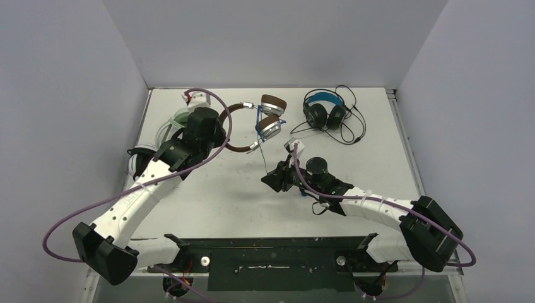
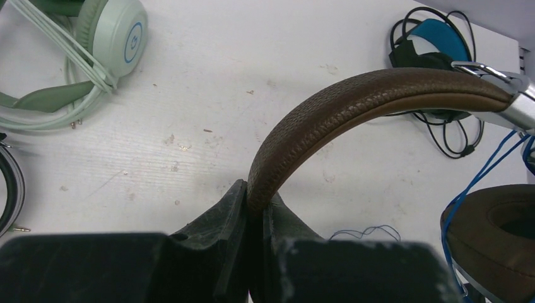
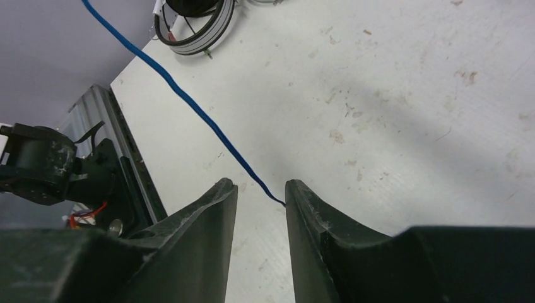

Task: Wrap the headphones
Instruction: Wrap the headphones cable around the headphones.

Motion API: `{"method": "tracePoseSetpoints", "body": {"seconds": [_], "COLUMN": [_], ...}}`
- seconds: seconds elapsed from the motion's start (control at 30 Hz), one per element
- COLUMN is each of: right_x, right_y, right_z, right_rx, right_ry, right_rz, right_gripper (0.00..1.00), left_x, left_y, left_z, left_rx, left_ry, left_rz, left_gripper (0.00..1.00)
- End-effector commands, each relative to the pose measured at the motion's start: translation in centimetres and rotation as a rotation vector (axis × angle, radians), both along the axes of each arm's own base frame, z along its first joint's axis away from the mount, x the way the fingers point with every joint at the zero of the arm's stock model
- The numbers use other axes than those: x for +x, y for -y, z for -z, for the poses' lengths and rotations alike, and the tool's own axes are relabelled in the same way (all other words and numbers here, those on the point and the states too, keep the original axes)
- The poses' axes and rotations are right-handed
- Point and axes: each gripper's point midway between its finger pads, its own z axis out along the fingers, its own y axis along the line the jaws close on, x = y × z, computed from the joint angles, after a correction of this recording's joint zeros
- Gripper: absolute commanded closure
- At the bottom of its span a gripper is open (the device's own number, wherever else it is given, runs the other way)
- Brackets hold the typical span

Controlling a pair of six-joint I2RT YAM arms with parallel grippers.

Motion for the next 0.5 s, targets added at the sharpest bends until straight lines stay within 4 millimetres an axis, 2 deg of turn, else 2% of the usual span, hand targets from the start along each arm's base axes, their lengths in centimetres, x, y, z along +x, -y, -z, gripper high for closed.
{"method": "tracePoseSetpoints", "body": {"seconds": [0.0, 0.2, 0.33, 0.47], "right_x": [1.3, 1.4, 1.8, 2.8], "right_y": [0.3, 0.7, 0.8, 0.8], "right_z": [-3.8, -3.7, -3.4, -2.9], "right_rx": [0.037, 0.012, -0.003, -0.016], "right_ry": [0.236, 0.353, 0.416, 0.440], "right_rz": [0.003, -0.023, -0.027, -0.003], "right_gripper": [0.61, 0.45, 0.40, 0.36], "left_x": [-0.6, -1.5, -1.8, -2.2], "left_y": [0.8, 1.8, 2.5, 2.2], "left_z": [-6.6, -8.3, -9.2, -10.2], "left_rx": [-0.139, -0.165, -0.185, -0.188], "left_ry": [0.112, 0.092, 0.080, 0.080], "left_rz": [0.057, 0.149, 0.192, 0.189], "left_gripper": [1.00, 1.00, 1.00, 1.00]}}
